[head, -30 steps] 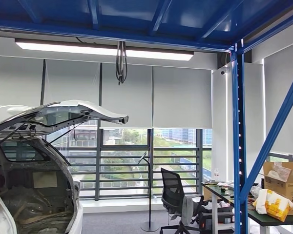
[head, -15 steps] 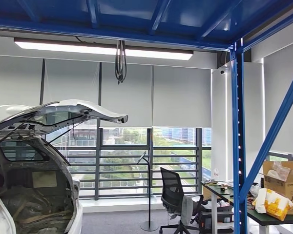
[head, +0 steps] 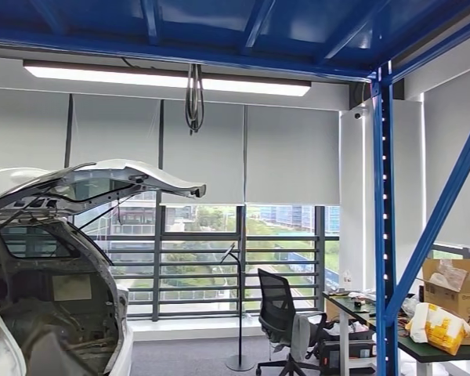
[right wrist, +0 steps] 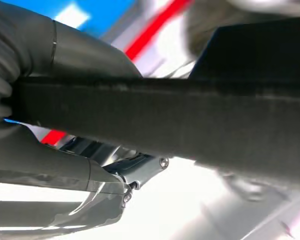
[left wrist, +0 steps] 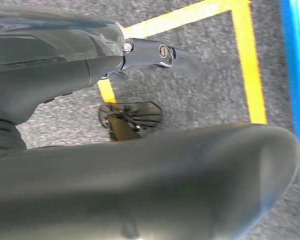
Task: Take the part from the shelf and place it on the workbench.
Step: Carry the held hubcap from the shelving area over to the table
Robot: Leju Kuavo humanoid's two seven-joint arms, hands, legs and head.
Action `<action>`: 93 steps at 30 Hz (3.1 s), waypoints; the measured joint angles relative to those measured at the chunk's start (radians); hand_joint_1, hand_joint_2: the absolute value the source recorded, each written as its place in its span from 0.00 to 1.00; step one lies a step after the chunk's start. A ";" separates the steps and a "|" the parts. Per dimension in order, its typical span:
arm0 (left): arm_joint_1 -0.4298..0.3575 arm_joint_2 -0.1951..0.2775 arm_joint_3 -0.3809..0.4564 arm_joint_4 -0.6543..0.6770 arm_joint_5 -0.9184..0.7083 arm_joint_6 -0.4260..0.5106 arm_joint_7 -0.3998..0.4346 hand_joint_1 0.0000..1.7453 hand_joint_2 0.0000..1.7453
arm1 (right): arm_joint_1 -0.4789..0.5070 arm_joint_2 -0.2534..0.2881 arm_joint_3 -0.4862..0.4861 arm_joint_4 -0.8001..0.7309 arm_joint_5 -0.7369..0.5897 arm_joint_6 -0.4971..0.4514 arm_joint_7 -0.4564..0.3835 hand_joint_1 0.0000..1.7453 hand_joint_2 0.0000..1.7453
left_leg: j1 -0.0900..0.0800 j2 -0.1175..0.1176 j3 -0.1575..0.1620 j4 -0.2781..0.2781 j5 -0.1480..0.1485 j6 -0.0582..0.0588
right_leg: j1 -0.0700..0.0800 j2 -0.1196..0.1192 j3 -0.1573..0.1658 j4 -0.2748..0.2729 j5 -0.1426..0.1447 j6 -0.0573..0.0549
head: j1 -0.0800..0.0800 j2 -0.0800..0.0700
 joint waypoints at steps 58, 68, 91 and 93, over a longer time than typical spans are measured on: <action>0.032 0.035 0.178 0.000 -0.016 -0.067 -0.031 0.00 1.00 | -0.120 -0.069 0.299 0.108 -0.961 0.388 -0.088 1.00 1.00 | 0.006 0.013 -0.072 0.017 0.060 0.012 | -0.005 0.002 -0.010 0.168 -0.104 0.012 | 0.002 0.000; 0.034 0.035 0.182 0.000 -0.026 -0.069 -0.024 0.00 1.00 | -0.134 -0.060 0.301 0.117 -0.963 0.388 -0.090 1.00 1.00 | 0.011 0.009 -0.124 0.142 -0.041 -0.027 | 0.002 -0.006 0.068 -0.040 -0.019 -0.040 | 0.002 0.000; 0.042 0.075 0.186 0.000 -0.090 -0.058 0.006 0.00 1.00 | -0.108 -0.045 0.298 0.118 -0.971 0.396 -0.126 1.00 1.00 | -0.003 0.012 -0.097 0.013 0.089 0.017 | 0.022 -0.008 0.129 0.020 -0.090 -0.026 | 0.001 0.000; 0.044 0.078 0.186 0.000 -0.096 -0.057 0.007 0.00 1.00 | -0.105 -0.046 0.293 0.111 -0.964 0.393 -0.127 1.00 1.00 | 0.001 0.014 -0.105 0.011 0.107 0.005 | 0.031 -0.008 0.165 -0.052 -0.096 -0.036 | 0.001 0.000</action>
